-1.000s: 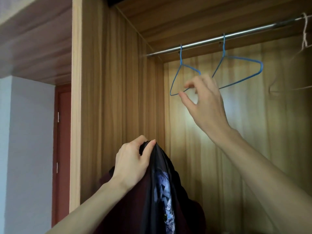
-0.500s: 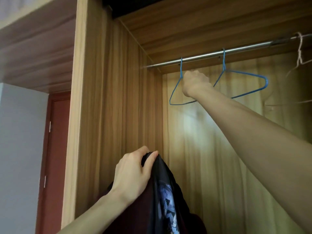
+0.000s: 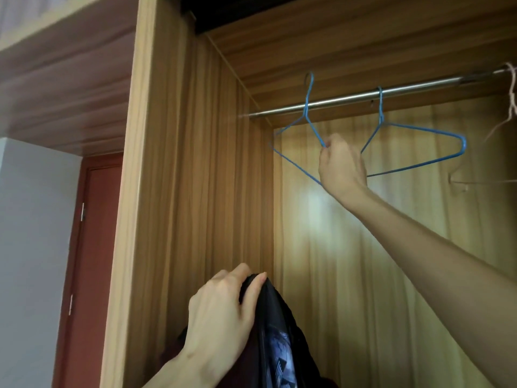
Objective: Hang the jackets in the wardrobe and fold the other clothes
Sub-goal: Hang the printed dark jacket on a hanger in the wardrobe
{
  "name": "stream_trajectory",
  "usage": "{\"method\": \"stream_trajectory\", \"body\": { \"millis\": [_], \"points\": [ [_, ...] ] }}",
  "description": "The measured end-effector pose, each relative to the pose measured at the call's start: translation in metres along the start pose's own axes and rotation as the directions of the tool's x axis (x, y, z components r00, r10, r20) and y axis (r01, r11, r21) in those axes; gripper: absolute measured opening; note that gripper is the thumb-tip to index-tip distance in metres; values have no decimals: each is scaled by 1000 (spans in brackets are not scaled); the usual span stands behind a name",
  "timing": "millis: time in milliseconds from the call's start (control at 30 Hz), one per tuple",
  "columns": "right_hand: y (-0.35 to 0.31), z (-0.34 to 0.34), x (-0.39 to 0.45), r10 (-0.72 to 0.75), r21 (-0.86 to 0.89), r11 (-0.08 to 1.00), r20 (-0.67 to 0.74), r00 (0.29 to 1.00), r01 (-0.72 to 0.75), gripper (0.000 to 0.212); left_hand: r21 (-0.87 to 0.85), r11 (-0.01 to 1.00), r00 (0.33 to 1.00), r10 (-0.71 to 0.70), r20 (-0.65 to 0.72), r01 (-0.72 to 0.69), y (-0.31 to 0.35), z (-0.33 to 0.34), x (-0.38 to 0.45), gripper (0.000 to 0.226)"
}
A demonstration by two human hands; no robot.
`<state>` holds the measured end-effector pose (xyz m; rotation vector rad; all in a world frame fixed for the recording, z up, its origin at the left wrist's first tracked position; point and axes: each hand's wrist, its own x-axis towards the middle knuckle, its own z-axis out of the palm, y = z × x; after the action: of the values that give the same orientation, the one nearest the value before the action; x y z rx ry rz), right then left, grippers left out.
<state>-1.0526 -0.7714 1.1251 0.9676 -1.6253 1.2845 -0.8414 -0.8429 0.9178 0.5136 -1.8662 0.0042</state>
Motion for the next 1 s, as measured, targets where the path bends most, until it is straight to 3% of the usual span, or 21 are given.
{"method": "stream_trajectory", "body": {
  "millis": [33, 100, 167, 200, 400, 567, 667, 833, 1000],
  "points": [
    [8, 1, -13, 50, 102, 993, 16, 999, -52, 21, 1, 1000, 1000, -10, 7, 10, 1, 0, -1, 41],
    [23, 4, -41, 167, 311, 925, 187, 968, -220, 23, 19, 1000, 999, -13, 40, 12, 0, -2, -1, 40],
    [34, 10, -63, 239, 430, 800, 409, 881, -417, 27, 42, 999, 998, -11, 54, 9, -1, -3, -3, 36],
    [39, 13, -72, 246, 449, 768, 452, 857, -457, 27, 53, 998, 999, -16, 47, 14, 0, -3, -4, 35],
    [65, 8, -125, 174, 401, 840, 438, 882, -365, 31, 84, 996, 998, -41, 50, 37, -2, -5, -11, 37],
    [93, -22, -155, 110, 447, 837, 427, 897, -315, 14, 77, 996, 997, -39, 63, 35, -3, -8, -19, 36],
    [114, -49, -169, 90, 558, 707, 539, 837, -435, 11, 16, 998, 992, -65, 108, 64, -4, -10, -26, 35],
    [156, -78, -198, 24, 595, 523, 705, 708, -610, 11, -134, 985, 978, -78, 192, 105, -11, -13, -35, 34],
    [183, -97, -212, 27, 537, 485, 780, 625, -691, 11, -176, 975, 970, -95, 222, 136, -16, -11, -38, 39]
  ]
}}
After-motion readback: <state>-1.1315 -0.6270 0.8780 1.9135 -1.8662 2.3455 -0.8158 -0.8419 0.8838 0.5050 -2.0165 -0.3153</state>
